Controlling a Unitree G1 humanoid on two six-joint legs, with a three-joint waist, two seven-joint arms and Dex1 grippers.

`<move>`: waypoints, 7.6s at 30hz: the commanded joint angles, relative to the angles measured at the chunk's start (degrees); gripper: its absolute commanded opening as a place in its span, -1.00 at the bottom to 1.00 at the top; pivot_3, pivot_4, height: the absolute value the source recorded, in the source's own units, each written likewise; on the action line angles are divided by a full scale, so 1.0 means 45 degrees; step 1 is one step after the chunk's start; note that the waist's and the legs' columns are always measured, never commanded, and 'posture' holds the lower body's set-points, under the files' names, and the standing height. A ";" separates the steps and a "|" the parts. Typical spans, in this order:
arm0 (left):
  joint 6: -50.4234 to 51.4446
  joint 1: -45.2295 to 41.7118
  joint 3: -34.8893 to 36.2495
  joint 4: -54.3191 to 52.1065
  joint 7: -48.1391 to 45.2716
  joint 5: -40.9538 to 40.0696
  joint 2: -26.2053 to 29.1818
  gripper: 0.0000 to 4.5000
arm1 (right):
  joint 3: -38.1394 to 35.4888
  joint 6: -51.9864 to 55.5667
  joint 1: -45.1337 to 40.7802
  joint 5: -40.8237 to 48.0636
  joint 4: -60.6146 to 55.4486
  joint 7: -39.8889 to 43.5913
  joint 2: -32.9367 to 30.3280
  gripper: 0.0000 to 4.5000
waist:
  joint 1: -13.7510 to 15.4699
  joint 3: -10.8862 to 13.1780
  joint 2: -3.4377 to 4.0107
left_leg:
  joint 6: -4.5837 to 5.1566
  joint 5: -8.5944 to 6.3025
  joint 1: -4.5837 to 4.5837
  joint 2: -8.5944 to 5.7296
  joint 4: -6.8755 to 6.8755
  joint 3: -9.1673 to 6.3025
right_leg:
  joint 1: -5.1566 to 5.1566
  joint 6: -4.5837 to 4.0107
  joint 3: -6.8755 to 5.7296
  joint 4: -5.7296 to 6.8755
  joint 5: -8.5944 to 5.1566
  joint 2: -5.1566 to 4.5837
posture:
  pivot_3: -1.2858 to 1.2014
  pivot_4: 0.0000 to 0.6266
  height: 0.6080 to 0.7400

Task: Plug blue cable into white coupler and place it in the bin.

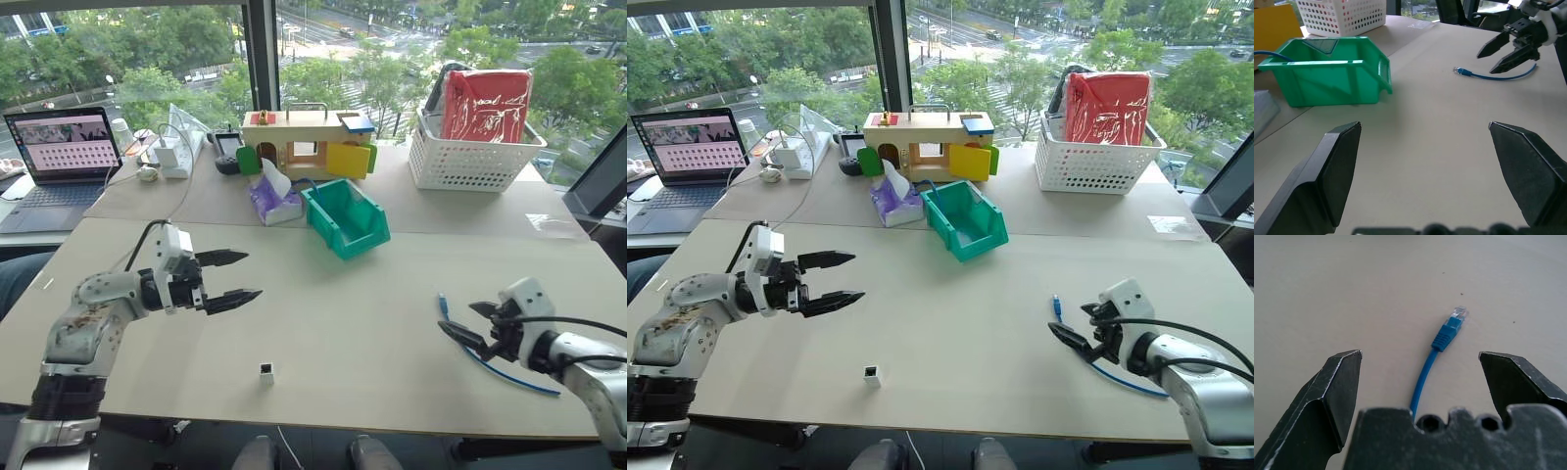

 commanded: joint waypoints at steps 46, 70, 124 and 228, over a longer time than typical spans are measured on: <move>-0.5463 -0.3486 -0.5141 0.4503 -0.1530 0.5360 -0.3416 1.00 | 0.5079 -0.5060 -0.7459 -0.3581 0.3029 0.7141 0.0352 0.99 | -0.0148 0.0004 -0.0022 | 0.0010 0.0001 -0.0054 -0.0026 0.0028 -0.0050 | -0.0035 -0.0073 -0.0028 0.0035 0.0078 -0.0009 | 0.03 -0.52 0.62; -0.7095 -0.5318 -0.5744 0.9863 -0.0388 0.7530 -0.4737 -0.97 | 0.1606 0.1557 -0.3961 -0.1283 -0.2591 0.3899 -0.0965 1.00 | -0.0218 0.0003 -0.0024 | 0.0016 0.0005 -0.0051 -0.0033 0.0062 -0.0050 | -0.0008 -0.0055 -0.0020 0.0036 0.0079 -0.0004 | 0.03 -0.52 0.62; -0.1031 -0.2485 -0.5570 0.2349 0.0703 0.4095 -0.6074 -0.97 | -0.0227 0.1594 0.1791 1.7588 -0.4977 -1.3431 0.7440 1.00 | -0.0332 -0.0013 0.0035 | 0.0031 0.0034 -0.0070 -0.0010 0.0052 -0.0070 | -0.0025 0.0018 -0.0009 0.0049 0.0012 0.0014 | 0.03 -0.52 0.62; -1.1294 -0.7032 -0.6086 1.3326 -0.5266 0.4933 -0.6079 -0.78 | 0.1722 -0.3411 0.3181 1.6093 -0.6736 -1.2358 0.6339 -1.00 | -0.0265 -0.0013 0.0006 | 0.0068 0.0052 -0.0095 -0.0016 0.0011 -0.0039 | -0.0024 -0.0005 -0.0014 -0.0005 0.0050 -0.0007 | 0.03 -0.52 0.62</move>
